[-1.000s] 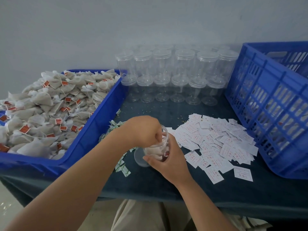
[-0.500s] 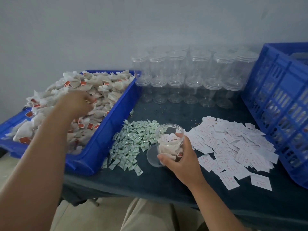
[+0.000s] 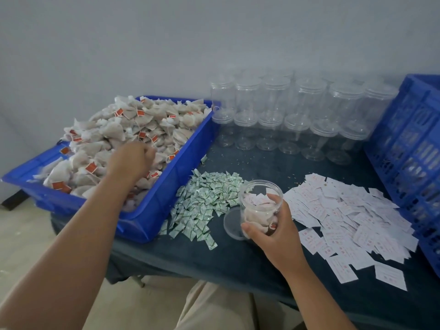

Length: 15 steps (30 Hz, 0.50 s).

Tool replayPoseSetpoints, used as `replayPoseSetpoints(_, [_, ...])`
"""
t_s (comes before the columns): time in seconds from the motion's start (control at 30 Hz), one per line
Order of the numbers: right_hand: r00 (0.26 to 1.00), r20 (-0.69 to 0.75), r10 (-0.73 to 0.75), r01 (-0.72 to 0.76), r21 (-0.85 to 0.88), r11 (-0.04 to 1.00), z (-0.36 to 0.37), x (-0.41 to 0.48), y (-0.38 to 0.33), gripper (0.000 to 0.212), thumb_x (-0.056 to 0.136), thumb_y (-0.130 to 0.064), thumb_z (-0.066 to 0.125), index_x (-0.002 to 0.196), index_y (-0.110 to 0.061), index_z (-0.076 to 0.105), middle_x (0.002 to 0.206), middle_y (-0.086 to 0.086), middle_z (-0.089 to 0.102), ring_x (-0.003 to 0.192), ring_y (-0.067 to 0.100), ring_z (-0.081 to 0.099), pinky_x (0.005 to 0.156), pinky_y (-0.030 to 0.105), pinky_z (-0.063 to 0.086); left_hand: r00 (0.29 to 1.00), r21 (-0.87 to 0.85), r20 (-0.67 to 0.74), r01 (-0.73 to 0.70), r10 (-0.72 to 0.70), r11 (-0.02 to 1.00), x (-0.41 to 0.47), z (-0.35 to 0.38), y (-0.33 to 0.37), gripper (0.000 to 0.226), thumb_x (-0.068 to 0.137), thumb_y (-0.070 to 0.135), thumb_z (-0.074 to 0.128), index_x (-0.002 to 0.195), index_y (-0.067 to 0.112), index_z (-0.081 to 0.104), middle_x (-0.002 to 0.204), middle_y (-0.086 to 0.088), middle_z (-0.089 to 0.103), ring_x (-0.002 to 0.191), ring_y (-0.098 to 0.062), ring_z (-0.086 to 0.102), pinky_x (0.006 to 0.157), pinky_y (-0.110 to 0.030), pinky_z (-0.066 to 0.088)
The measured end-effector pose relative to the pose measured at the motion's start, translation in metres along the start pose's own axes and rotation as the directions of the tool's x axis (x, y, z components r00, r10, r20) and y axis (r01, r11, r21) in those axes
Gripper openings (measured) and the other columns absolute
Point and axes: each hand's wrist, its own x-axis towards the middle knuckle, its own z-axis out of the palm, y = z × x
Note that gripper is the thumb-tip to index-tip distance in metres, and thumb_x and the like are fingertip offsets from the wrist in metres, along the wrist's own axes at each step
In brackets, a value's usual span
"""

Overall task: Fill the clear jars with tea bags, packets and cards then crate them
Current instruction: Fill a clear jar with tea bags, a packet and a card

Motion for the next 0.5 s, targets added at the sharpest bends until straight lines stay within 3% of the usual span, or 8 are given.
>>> replayPoseSetpoints(0.1, [1.0,-0.006,0.005,-0.005,-0.005,1.0,0.0,0.001,0.0,0.078,0.067,-0.064,0.09,0.129,-0.068,0.043,0.128,-0.033,0.066,0.116,-0.003,0.069,0.091,0.015,0.056,0.983,-0.265,-0.182,-0.025,-0.024,0.964,-0.004,-0.018,0.022,0.064,0.108,0.058,0.036,0.062,0.014,0.049,0.055,-0.001,0.052,0.052,-0.022,0.051,0.052,-0.031,0.036])
replayPoseSetpoints(0.17, [1.0,-0.01,0.009,-0.009,-0.01,1.0,0.001,0.001,-0.001,0.077,0.067,-0.064,0.09,0.128,-0.071,0.043,0.126,-0.035,0.066,0.115,-0.004,0.069,0.09,0.014,0.055,0.978,-0.496,-0.18,-0.001,-0.102,0.868,-0.01,-0.032,0.045,0.068,0.106,0.066,0.027,0.059,0.017,0.039,0.051,0.004,0.044,0.047,-0.016,0.044,0.051,-0.031,0.033])
replayPoseSetpoints(0.23, [1.0,-0.009,0.007,-0.007,-0.014,1.0,0.001,0.0,-0.002,0.076,0.066,-0.064,0.089,0.126,-0.073,0.042,0.125,-0.037,0.066,0.113,-0.005,0.069,0.09,0.012,0.054,0.987,-0.671,-0.087,0.039,-0.131,0.74,-0.019,-0.044,0.071,0.069,0.104,0.069,0.021,0.059,0.02,0.037,0.046,0.008,0.042,0.038,-0.007,0.042,0.049,-0.029,0.034])
replayPoseSetpoints(0.33, [1.0,-0.004,0.011,-0.011,-0.017,1.0,0.002,-0.001,-0.003,0.077,0.066,-0.062,0.09,0.128,-0.069,0.043,0.126,-0.033,0.067,0.114,-0.003,0.07,0.092,0.015,0.056,0.993,-0.596,-0.004,-0.095,0.116,0.797,-0.041,-0.049,0.117,0.051,0.104,0.056,0.039,0.083,0.012,0.053,0.065,-0.001,0.066,0.046,-0.007,0.062,0.051,-0.033,0.051])
replayPoseSetpoints(0.4, [1.0,0.001,0.017,-0.017,-0.02,1.0,0.001,-0.001,-0.003,0.078,0.067,-0.062,0.09,0.13,-0.065,0.044,0.127,-0.032,0.067,0.114,-0.002,0.07,0.093,0.019,0.058,0.97,-0.611,0.051,-0.159,0.239,0.776,-0.065,-0.051,0.145,0.051,0.094,0.067,0.057,0.085,0.017,0.057,0.069,0.008,0.066,0.05,-0.001,0.058,0.053,-0.026,0.049])
replayPoseSetpoints(0.5, [1.0,0.003,0.03,-0.03,-0.02,0.999,0.0,-0.001,-0.003,0.081,0.067,-0.061,0.09,0.134,-0.057,0.046,0.126,-0.029,0.068,0.114,0.0,0.071,0.094,0.027,0.061,0.838,-0.631,0.284,-0.203,0.466,0.749,-0.088,-0.048,0.165,0.029,0.089,0.062,0.071,0.1,0.036,0.066,0.089,0.014,0.067,0.061,0.01,0.061,0.048,-0.012,0.044])
